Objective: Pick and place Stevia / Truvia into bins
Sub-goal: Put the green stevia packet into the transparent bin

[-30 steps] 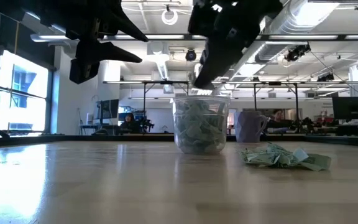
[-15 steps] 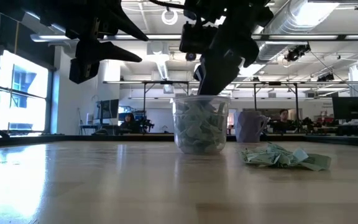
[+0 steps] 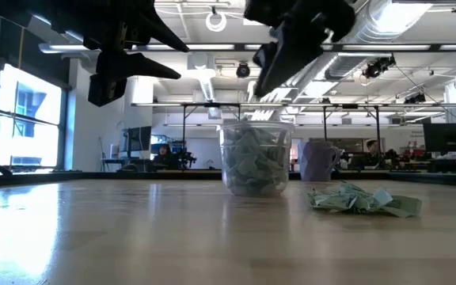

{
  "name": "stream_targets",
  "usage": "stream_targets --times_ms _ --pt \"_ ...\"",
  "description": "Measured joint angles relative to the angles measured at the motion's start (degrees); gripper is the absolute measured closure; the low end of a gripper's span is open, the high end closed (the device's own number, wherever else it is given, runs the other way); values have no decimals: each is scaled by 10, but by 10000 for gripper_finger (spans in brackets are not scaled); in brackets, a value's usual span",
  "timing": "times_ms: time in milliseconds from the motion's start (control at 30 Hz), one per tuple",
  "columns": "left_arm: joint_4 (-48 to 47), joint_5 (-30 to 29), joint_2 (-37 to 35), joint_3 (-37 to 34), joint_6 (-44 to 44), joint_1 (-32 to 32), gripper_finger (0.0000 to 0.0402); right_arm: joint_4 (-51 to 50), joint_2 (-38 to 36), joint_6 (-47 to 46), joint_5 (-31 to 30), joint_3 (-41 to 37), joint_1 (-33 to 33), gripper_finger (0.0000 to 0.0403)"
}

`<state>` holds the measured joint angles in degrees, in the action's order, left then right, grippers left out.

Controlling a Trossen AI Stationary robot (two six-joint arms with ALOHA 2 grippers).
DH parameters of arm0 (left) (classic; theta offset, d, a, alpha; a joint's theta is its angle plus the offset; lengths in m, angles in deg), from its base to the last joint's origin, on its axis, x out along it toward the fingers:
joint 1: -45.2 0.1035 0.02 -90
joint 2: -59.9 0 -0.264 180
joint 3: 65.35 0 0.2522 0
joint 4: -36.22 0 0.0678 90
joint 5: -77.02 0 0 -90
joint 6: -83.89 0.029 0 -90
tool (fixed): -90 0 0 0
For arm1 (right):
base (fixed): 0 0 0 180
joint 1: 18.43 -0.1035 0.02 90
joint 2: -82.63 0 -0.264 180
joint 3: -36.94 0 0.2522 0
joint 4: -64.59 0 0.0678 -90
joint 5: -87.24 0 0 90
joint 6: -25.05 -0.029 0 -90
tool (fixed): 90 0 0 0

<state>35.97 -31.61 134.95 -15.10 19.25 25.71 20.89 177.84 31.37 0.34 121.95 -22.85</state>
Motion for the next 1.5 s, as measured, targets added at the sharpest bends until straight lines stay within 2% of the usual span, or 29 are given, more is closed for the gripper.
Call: stream_targets --times_ms 133,233,333,433,600,800,1133,1267,1400,1500 --pt "0 0 0 0 -1 0 220 -81 -19 15 1 -5 -33 213" --pt "0 0 0 0 1 0 220 -100 -15 12 20 -47 -72 205" --pt "0 0 0 0 4 0 220 -57 -14 -24 25 -99 -108 202" --pt "0 0 0 0 4 0 220 -9 -14 -101 12 -138 -130 202" --pt "0 0 0 0 3 0 220 76 -14 -279 -50 -179 -146 202" --pt "0 8 0 0 3 0 220 115 -12 -388 -153 -211 -177 203" --pt "-3 12 0 0 1 0 220 169 35 -440 -153 -219 -197 206" --pt "-3 16 0 0 0 0 220 150 38 -440 -193 -219 -199 213" --pt "-4 18 0 0 -1 0 220 110 42 -440 -205 -219 -196 238" --pt "-4 18 0 0 -1 0 220 110 42 -437 -180 -230 -191 274"
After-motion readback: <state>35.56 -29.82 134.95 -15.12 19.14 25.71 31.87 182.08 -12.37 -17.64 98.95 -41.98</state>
